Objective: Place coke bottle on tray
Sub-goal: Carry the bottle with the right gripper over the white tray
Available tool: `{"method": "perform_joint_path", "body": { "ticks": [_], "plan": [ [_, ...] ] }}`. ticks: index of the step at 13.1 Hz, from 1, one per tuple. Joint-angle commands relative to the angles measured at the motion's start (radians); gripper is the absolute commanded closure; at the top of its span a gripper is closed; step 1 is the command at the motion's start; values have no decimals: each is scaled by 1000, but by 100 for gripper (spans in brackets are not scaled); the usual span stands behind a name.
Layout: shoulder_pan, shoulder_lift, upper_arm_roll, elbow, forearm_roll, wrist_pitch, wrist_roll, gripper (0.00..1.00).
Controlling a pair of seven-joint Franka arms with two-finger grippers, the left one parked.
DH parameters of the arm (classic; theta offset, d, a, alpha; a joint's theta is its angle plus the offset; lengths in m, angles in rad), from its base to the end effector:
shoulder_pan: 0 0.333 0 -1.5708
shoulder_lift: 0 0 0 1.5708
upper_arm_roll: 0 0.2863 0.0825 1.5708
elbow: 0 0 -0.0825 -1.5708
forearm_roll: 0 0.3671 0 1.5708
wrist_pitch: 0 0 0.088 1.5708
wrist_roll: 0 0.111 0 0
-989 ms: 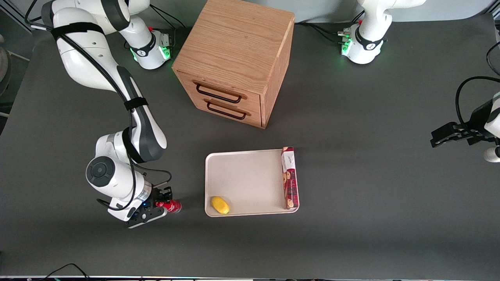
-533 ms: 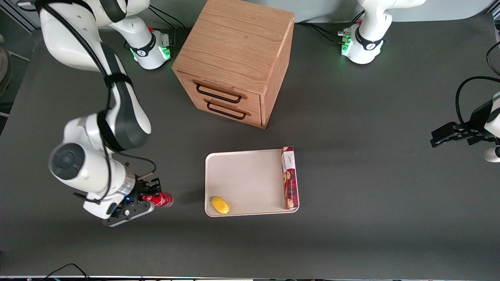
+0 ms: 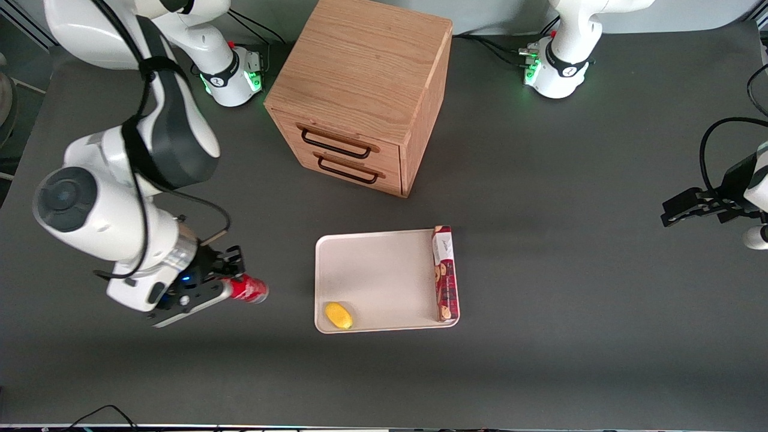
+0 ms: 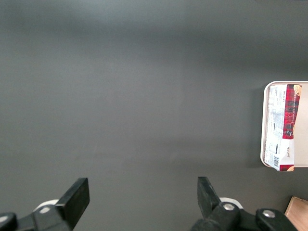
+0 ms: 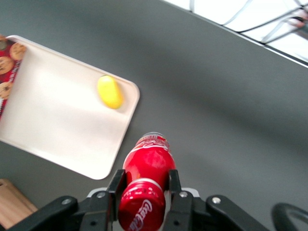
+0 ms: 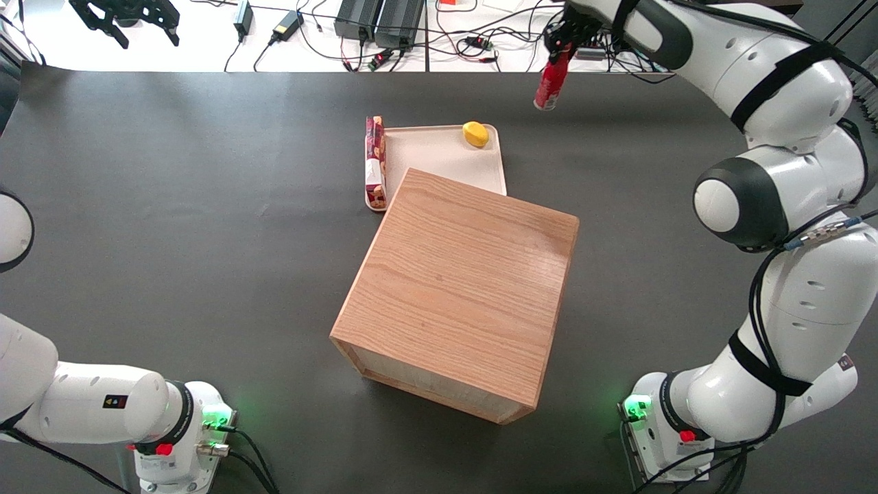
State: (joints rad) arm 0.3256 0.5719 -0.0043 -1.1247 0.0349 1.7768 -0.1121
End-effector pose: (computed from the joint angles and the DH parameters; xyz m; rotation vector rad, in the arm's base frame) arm 0.6587 0.2234 0.4613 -3.0282 -0.6588 -0.1185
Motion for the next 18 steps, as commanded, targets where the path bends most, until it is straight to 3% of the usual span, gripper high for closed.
{"method": "perform_joint_path", "body": {
  "ticks": [1, 5, 11, 17, 18],
  "plan": [
    [120, 23, -25, 10, -3, -2, 64, 100],
    [231, 92, -42, 2, -4, 61, 152, 100],
    [234, 175, -62, -84, -26, 203, 140, 100],
    [230, 191, -62, -99, -26, 220, 147, 100],
    [227, 191, -63, -99, -24, 220, 155, 47]
  ]
}}
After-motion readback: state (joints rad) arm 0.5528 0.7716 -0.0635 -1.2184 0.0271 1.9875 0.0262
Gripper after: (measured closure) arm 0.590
